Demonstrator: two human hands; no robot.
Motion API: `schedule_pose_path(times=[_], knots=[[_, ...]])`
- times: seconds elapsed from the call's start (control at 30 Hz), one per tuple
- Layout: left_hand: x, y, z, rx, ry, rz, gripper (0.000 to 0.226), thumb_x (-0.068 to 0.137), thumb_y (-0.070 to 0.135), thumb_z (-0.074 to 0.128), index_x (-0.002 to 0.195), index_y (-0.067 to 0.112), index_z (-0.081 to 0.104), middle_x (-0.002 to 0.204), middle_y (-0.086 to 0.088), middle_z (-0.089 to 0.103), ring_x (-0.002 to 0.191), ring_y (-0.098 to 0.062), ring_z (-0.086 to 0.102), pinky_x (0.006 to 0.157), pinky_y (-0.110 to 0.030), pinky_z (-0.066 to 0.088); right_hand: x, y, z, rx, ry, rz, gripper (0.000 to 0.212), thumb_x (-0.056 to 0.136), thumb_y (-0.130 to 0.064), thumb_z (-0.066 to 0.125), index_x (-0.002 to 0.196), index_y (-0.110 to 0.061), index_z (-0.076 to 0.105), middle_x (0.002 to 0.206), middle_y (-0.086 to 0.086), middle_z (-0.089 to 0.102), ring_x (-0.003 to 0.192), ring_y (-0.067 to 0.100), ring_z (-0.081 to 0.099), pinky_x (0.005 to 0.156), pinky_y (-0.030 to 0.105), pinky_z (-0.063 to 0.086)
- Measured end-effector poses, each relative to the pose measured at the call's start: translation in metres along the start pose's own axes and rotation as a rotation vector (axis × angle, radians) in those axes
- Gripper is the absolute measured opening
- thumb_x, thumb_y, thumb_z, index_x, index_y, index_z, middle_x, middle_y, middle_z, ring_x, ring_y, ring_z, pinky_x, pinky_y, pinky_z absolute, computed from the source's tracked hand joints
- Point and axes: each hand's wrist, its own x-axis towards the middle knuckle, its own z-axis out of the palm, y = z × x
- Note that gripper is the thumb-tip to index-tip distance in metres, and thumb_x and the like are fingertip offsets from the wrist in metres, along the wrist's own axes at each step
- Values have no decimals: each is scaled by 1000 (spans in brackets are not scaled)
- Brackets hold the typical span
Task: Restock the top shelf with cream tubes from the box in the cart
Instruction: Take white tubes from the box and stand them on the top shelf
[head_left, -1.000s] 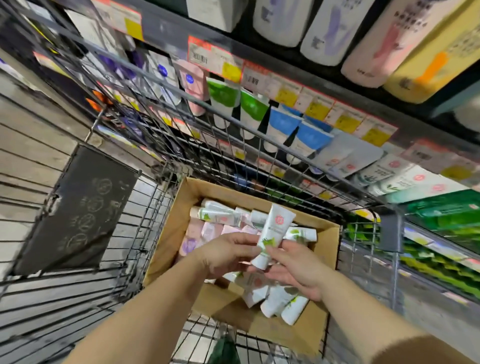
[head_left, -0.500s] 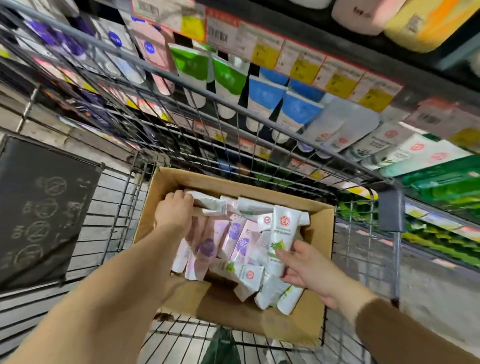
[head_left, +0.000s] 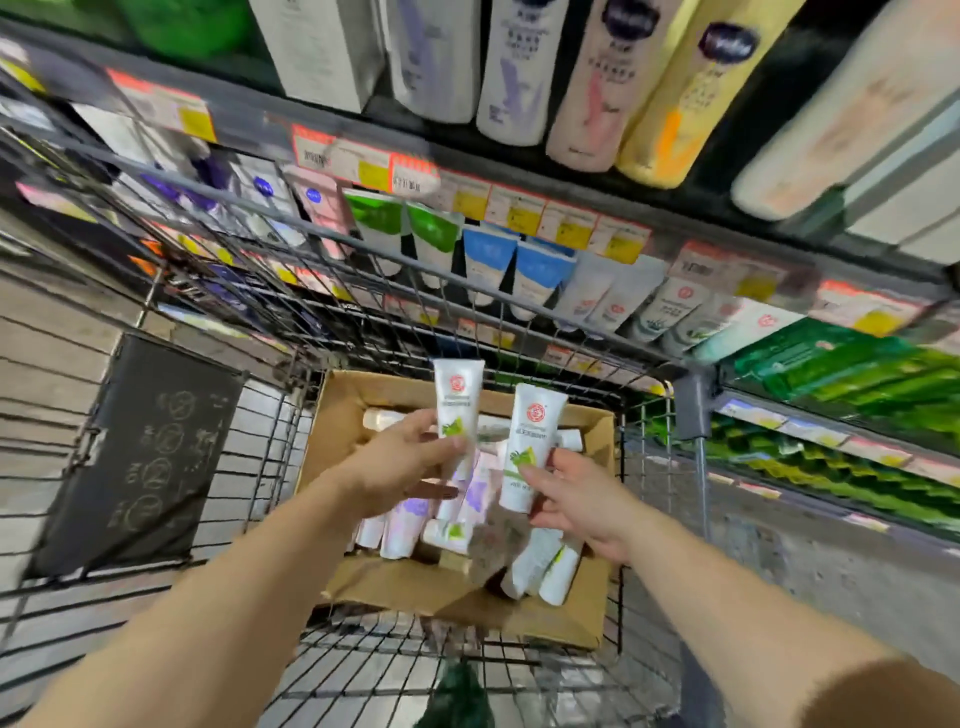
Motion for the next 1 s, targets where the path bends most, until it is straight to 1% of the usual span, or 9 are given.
schedule_pose_path(times=[0.13, 0.2, 0.3, 0.43, 0.57, 0.67, 0.73, 0.9, 1.0], knots=[[-36, 31, 49, 7, -74, 54, 31, 91, 11, 64, 121, 10, 54, 91, -9, 62, 82, -21, 59, 92, -49, 54, -40, -22, -19, 57, 24, -84, 11, 97, -22, 56, 108, -19, 57, 113, 4, 64, 97, 18, 66, 92, 42, 54], [-53, 47, 79, 52, -108, 118, 21, 92, 2, 60, 111, 10, 58, 95, -11, 66, 83, -21, 64, 86, -40, 57, -65, -29, -37, 88, 45, -134, 19, 96, -23, 57, 113, -15, 56, 116, 6, 64, 101, 22, 67, 90, 45, 55], [-74, 69, 133, 109, -149, 199, 25, 89, -7, 58, 107, 11, 57, 83, -3, 70, 72, -14, 66, 73, -30, 57, -116, -32, -75, 116, 89, -221, 15, 97, -22, 55, 110, -16, 55, 105, -1, 65, 89, 14, 67, 75, 33, 59], [-95, 88, 232, 225, -189, 300, 37, 86, -7, 63, 118, 6, 53, 94, -8, 68, 76, -16, 67, 70, -29, 56, -191, -10, -156, 159, 165, -343, 8, 98, -18, 52, 105, -16, 55, 108, 3, 64, 99, 21, 62, 86, 39, 52], [-118, 91, 373, 298, -175, 409, 47, 83, -11, 65, 126, 3, 51, 108, -18, 64, 85, -23, 66, 66, -29, 57, -284, 37, -262, 188, 274, -468, 20, 96, -21, 57, 112, -10, 54, 119, 14, 65, 91, 24, 66, 88, 43, 55], [-138, 89, 495, 376, -255, 475, 30, 86, -6, 63, 114, 5, 59, 103, -14, 67, 87, -23, 64, 70, -29, 53, -374, 80, -343, 202, 366, -562, 27, 95, -26, 58, 116, -9, 54, 123, 19, 62, 84, 20, 66, 80, 36, 57], [-152, 91, 572, 410, -319, 524, 23, 87, -2, 64, 107, 9, 62, 103, -14, 69, 91, -26, 66, 80, -34, 52, -432, 109, -391, 236, 434, -618, 19, 97, -25, 56, 112, -14, 55, 121, 22, 62, 89, 22, 62, 80, 33, 58], [-177, 95, 737, 447, -498, 649, 28, 86, -4, 64, 110, 9, 63, 111, -16, 70, 100, -31, 68, 95, -47, 51, -536, 173, -492, 425, 620, -757, 23, 95, -19, 60, 117, -19, 56, 121, 5, 63, 106, 22, 63, 95, 39, 52], [-177, 98, 812, 498, -575, 703, 24, 88, -2, 62, 111, 6, 63, 109, -15, 72, 96, -26, 69, 91, -42, 54, -562, 200, -541, 497, 721, -787, 30, 89, -21, 68, 117, -17, 57, 125, 10, 60, 111, 24, 62, 93, 41, 54]])
